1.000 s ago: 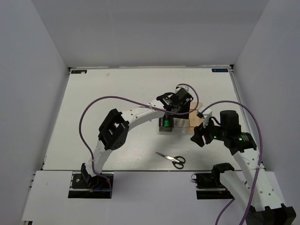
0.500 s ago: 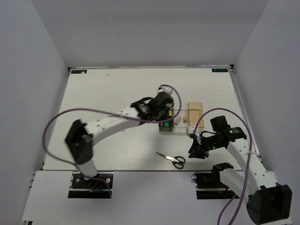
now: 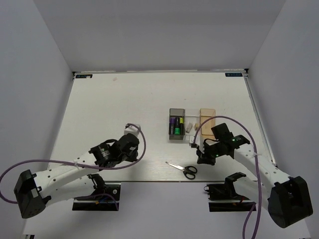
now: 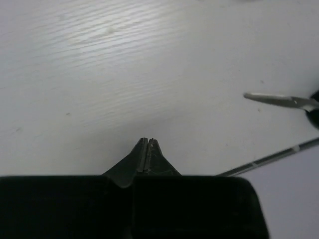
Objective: Sort the stationery into containers
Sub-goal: Pick up the scissors from the corner of the board.
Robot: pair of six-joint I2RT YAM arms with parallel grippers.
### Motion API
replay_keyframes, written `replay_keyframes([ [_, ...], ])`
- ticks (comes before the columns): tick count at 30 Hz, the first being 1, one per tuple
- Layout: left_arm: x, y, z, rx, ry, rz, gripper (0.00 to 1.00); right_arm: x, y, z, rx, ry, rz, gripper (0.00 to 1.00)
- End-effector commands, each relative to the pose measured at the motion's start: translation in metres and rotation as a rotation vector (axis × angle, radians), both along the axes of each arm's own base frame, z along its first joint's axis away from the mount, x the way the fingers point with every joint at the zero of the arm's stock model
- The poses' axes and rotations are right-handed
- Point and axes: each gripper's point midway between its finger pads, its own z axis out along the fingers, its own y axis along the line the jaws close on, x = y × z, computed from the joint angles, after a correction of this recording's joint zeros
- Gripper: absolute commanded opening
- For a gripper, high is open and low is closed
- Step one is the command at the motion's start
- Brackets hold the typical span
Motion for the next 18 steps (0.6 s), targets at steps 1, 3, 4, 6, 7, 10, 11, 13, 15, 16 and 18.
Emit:
replay_keyframes([
  [1,-0.011,-0.057,0.016,-0.115,0.014,-0.178,0.00,0.073,-0.001,0.022,-0.037,-0.187,-0.312,0.00],
  [3,-0.033,-0.089,0.029,-0.082,-0.029,-0.388,0.00,0.107,-0.031,0.035,-0.143,-0.265,-0.614,0.00],
  [4,-0.036,-0.105,0.021,-0.031,-0.009,-0.449,0.00,0.118,-0.043,0.042,-0.174,-0.291,-0.724,0.00],
  [6,-0.057,-0.129,0.017,0.057,-0.043,-0.674,0.13,0.126,-0.063,0.050,-0.209,-0.330,-0.881,0.00],
  [7,-0.064,-0.136,0.006,0.088,-0.019,-0.741,0.19,0.126,-0.065,0.054,-0.195,-0.325,-0.925,0.00],
  [10,-0.072,-0.166,0.000,0.132,-0.083,-0.932,0.39,0.127,-0.074,0.060,-0.180,-0.331,-1.020,0.10],
  [11,-0.076,-0.179,0.004,0.118,-0.086,-0.972,0.41,0.129,-0.076,0.063,-0.169,-0.339,-1.040,0.14],
  [13,-0.073,-0.199,0.012,0.098,-0.138,-1.027,0.45,0.131,-0.080,0.068,-0.156,-0.356,-1.065,0.16],
  [15,-0.071,-0.216,0.010,0.099,-0.153,-1.061,0.49,0.131,-0.084,0.073,-0.140,-0.366,-1.087,0.16],
  [16,-0.067,-0.227,0.020,0.092,-0.192,-1.082,0.49,0.133,-0.086,0.076,-0.131,-0.378,-1.099,0.16],
  [18,-0.060,-0.242,0.019,0.080,-0.187,-1.094,0.52,0.133,-0.091,0.080,-0.114,-0.394,-1.125,0.17],
])
